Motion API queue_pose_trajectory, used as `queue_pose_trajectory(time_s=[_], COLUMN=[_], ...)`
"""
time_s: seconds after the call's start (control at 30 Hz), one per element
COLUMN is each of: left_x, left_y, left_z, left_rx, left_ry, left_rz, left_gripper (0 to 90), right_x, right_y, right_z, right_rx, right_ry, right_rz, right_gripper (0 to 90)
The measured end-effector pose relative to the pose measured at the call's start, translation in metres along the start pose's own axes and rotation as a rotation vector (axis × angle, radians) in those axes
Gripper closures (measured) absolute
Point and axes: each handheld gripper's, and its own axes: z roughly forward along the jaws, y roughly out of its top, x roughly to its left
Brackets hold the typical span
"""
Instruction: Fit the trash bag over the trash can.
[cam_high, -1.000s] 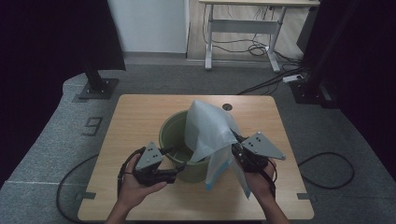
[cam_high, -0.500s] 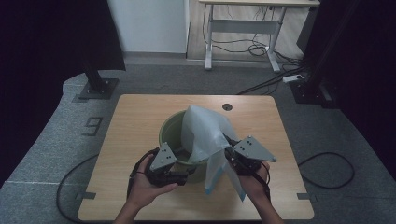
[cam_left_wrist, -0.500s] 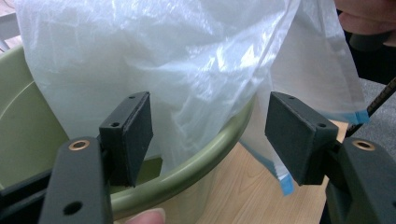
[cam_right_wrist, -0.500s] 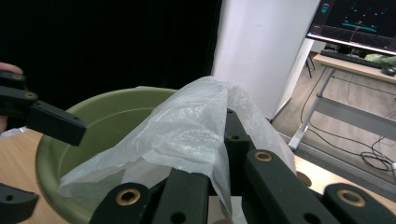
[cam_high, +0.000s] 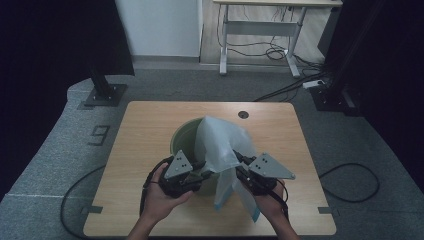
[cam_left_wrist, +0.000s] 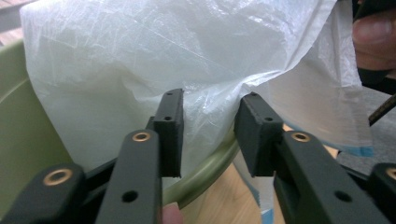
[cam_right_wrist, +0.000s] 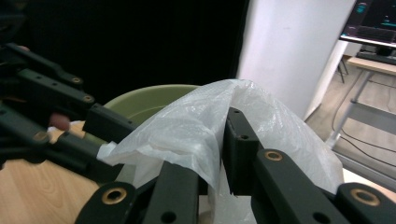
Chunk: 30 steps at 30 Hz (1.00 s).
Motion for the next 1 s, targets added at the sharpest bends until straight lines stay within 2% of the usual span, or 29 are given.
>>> queue_pose_trajectory(time_s=[0.2,0.37,0.43,0.5,0.57,0.67,0.83,0.9,1.0], left_x=[-0.001,0.005,0.007,0.009,0.01,0.01,0.012,0.013,0.014], left_y=[0.002,0.003,0.004,0.006,0.008,0.009,0.009,0.008,0.008], left_z=[-0.002,-0.001,0.0,0.001,0.001,0.001,0.0,-0.001,-0.001], left_rx=[-0.028,-0.03,-0.019,-0.009,-0.006,-0.006,-0.014,-0.016,-0.017], left_ry=[-0.001,-0.028,-0.037,-0.032,-0.032,-0.027,-0.025,-0.025,-0.026], left_rz=[0.008,-0.006,-0.017,-0.02,-0.025,-0.03,-0.037,-0.043,-0.046], left_gripper=[75.4,83.8,86.0,87.7,88.7,89.4,89.5,89.5,89.5], right_x=[-0.001,-0.004,-0.005,-0.004,0.002,0.012,0.023,0.026,0.031], right_y=[-0.006,-0.008,-0.012,-0.017,-0.026,-0.041,-0.063,-0.068,-0.077], right_z=[-0.005,-0.008,-0.01,-0.012,-0.017,-0.024,-0.035,-0.036,-0.033], right_rx=[-0.009,-0.022,-0.033,-0.039,-0.041,-0.049,-0.066,-0.06,-0.043], right_ry=[0.012,0.024,0.014,0.002,-0.02,0.003,-0.003,-0.024,-0.043], right_rz=[0.015,0.03,0.038,0.071,0.087,0.085,0.123,0.118,0.146], right_gripper=[81.6,77.2,70.8,58.7,49.0,45.7,43.4,41.8,37.0])
